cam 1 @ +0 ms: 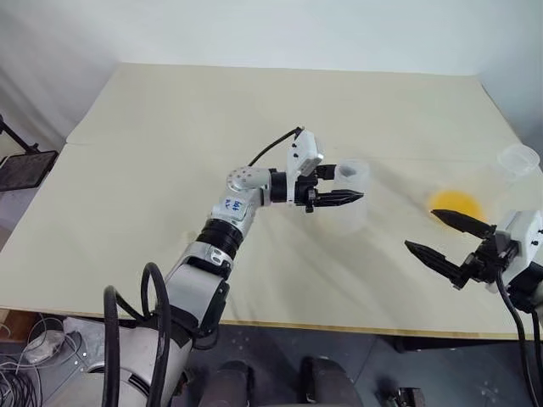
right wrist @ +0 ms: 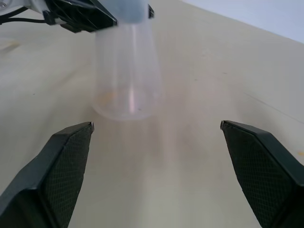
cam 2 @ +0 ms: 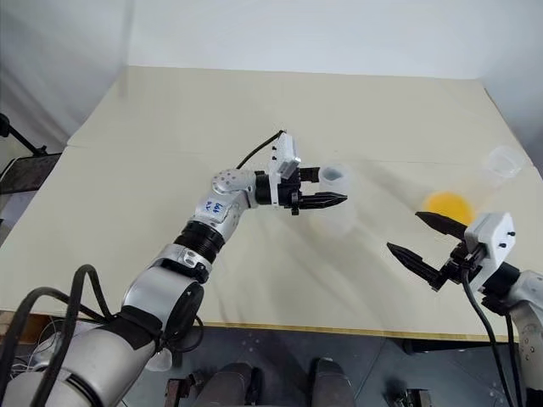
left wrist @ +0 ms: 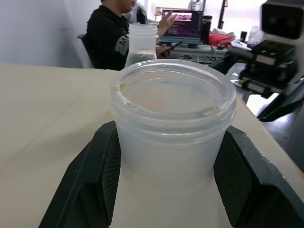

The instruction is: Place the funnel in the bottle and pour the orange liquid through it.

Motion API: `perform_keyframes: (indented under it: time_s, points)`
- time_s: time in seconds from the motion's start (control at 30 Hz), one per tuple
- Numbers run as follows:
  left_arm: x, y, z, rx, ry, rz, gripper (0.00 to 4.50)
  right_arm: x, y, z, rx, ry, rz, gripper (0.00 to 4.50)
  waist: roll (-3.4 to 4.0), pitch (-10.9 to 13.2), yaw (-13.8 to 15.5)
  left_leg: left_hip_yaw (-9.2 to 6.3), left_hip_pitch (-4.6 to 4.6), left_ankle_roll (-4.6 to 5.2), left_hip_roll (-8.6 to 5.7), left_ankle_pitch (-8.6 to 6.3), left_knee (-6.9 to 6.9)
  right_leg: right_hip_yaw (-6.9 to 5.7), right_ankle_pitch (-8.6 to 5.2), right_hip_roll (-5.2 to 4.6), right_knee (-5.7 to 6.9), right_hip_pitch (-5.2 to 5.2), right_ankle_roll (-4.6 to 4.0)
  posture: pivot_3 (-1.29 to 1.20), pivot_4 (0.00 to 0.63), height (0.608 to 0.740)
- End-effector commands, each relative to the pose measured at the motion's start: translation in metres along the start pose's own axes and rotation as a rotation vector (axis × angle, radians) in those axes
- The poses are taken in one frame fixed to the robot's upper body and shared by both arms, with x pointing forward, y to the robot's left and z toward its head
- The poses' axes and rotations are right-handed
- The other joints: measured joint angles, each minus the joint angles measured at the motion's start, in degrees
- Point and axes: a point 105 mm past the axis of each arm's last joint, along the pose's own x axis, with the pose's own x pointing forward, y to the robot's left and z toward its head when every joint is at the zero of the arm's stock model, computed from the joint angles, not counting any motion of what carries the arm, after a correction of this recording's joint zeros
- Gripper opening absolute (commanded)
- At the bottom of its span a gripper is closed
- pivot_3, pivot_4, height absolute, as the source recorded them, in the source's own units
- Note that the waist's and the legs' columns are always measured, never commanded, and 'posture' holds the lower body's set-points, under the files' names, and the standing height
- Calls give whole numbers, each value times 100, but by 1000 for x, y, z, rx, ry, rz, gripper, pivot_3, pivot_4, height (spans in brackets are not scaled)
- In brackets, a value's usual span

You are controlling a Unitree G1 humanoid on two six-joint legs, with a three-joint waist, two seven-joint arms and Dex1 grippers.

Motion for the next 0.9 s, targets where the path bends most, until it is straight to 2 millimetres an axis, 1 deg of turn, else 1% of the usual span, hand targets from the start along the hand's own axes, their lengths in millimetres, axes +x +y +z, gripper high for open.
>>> perform_keyframes:
  time_s: [0.03, 0.27, 0.43, 0.5, 0.53, 0.63, 0.67, 0.9]
  points:
    - [13, -5, 3, 76, 26, -29, 2410, -1, 2, 13, -28, -38, -16, 4500, 0, 0, 2, 1, 0, 1, -2, 0, 0, 1, 1, -1, -1, 0, 2, 0, 150, 740]
    - [22, -8, -5, 78, 61, -35, 2410, 0, 5, 14, -26, -40, -25, 4500, 0, 0, 8, 2, -1, 2, -4, 1, 0, 1, 2, -2, -1, 0, 3, 0, 150, 740]
    - [25, -8, -9, 68, 72, -28, 2410, 1, 5, 15, -26, -44, -30, 4500, 0, 0, 10, 1, -1, 3, -5, 1, 0, 1, 2, -2, -1, 0, 3, 0, 150, 740]
    - [25, -9, -7, 57, 52, -31, 3127, 1, 4, 15, -27, -46, -32, 4500, 0, 0, 8, 1, 0, 3, -4, 1, 0, 1, 2, -2, -1, 0, 3, 0, 150, 740]
    - [26, -10, -7, 52, 49, -33, 3352, 2, 4, 15, -27, -46, -33, 4500, 0, 0, 7, 2, 0, 3, -4, 1, 0, 1, 2, -2, -1, 0, 3, 0, 150, 740]
    - [25, -9, -7, 41, 45, -26, 4321, 1, 3, 15, -29, -47, -34, 4500, 0, 0, 8, 2, 0, 3, -4, 2, 0, 1, 2, -2, 0, 0, 3, 0, 150, 740]
    - [25, -8, -7, 39, 45, -24, 4485, 2, 3, 15, -29, -48, -34, 4500, 0, 0, 8, 2, 0, 3, -4, 2, 0, 1, 2, -2, 0, 0, 3, 0, 150, 740]
    - [20, -6, -6, 37, 36, -15, 4485, 3, 1, 16, -36, -51, -34, 4500, 0, 0, 8, 2, 0, 3, -4, 2, 0, 1, 2, -2, 0, 0, 3, 0, 150, 740]
